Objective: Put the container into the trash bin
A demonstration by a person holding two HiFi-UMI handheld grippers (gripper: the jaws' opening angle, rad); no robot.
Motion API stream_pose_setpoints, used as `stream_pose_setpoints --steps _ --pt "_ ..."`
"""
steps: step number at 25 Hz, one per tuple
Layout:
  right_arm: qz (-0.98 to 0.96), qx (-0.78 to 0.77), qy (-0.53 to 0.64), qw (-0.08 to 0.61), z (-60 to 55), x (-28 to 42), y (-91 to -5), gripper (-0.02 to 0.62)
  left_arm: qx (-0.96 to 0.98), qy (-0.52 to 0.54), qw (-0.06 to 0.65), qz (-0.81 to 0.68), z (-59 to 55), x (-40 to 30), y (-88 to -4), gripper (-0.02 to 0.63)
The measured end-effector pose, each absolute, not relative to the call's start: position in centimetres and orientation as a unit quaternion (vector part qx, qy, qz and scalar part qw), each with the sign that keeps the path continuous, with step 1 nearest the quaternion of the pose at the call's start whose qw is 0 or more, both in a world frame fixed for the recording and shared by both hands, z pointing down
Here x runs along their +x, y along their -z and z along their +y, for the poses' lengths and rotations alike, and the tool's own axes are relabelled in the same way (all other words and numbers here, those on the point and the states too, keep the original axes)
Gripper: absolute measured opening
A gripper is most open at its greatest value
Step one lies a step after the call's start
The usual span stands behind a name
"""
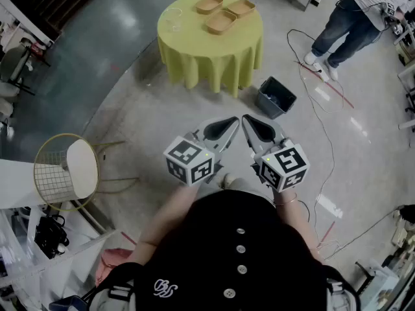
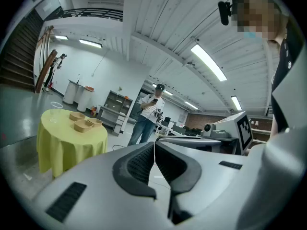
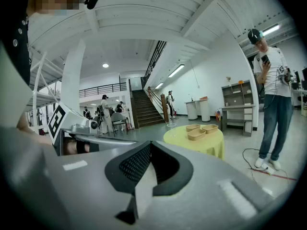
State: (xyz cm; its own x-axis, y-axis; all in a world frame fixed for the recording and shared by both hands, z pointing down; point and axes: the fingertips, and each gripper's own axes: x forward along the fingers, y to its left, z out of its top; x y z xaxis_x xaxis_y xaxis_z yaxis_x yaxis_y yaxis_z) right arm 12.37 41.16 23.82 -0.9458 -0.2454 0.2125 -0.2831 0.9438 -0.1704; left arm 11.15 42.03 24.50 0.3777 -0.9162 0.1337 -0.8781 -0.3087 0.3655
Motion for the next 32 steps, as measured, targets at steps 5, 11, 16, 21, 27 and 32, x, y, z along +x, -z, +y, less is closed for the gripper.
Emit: stream_pose_setpoints --steps 5,11,16,21,27,32 --pt "-0.982 0.136 -0.104 0.085 40.9 12.4 -23.7 0.003 0.801 0.053 0.201 -0.562 42.0 10.6 -24.9 0.016" --pt "-0.981 0.134 -0.104 0.099 40.7 13.0 -24.6 0.003 0.798 0.033 0.194 -0.570 41.5 11.1 -25.8 0.015" --pt "-0.979 0.135 -0.107 0.106 39.9 13.5 -25.0 0.003 0.799 0.034 0.197 -0.567 40.7 12.0 -26.0 0.016" --pt "-0.981 0.125 -0.117 0.097 39.6 13.9 -25.1 0.005 0.800 0.039 0.196 -0.565 39.8 12.3 -25.8 0.016" --pt "-0.978 0.151 -0.115 0.091 38.5 14.6 -26.1 0.005 0.787 0.057 0.201 -0.581 39.0 11.5 -25.9 0.017" --pt "-0.975 0.147 -0.129 0.101 37.8 15.5 -27.1 0.005 0.775 0.077 0.209 -0.591 38.7 11.4 -26.4 0.015"
